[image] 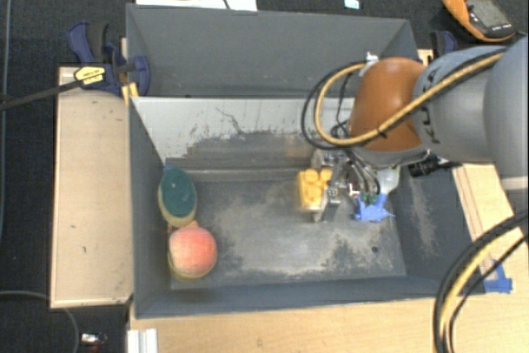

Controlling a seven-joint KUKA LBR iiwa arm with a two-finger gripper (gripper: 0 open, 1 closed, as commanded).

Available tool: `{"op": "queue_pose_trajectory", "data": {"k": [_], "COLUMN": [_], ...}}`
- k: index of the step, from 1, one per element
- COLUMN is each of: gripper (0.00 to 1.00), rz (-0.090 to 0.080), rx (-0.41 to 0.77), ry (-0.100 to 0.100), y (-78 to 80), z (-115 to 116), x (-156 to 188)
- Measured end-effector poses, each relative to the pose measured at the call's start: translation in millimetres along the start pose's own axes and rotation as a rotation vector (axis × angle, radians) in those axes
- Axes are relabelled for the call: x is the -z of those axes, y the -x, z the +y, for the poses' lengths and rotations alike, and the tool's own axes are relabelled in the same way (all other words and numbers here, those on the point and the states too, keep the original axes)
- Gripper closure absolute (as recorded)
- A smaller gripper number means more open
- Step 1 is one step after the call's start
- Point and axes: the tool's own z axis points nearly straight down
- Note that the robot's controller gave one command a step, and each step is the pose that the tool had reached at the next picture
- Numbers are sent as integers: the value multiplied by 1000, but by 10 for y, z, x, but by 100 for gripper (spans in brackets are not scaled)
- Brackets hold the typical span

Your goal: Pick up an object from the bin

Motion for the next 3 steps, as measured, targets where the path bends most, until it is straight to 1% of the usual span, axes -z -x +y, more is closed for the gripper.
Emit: {"op": "queue_pose_trajectory", "data": {"k": [1,2,3], "gripper": [100,100,100], "rz": [-14,-14,-13], "rx": [-142,-142,-141], "ry": [1,1,1], "y": [-34,-34,-41], "z": [157,157,160], "x": [52,52,206]}}
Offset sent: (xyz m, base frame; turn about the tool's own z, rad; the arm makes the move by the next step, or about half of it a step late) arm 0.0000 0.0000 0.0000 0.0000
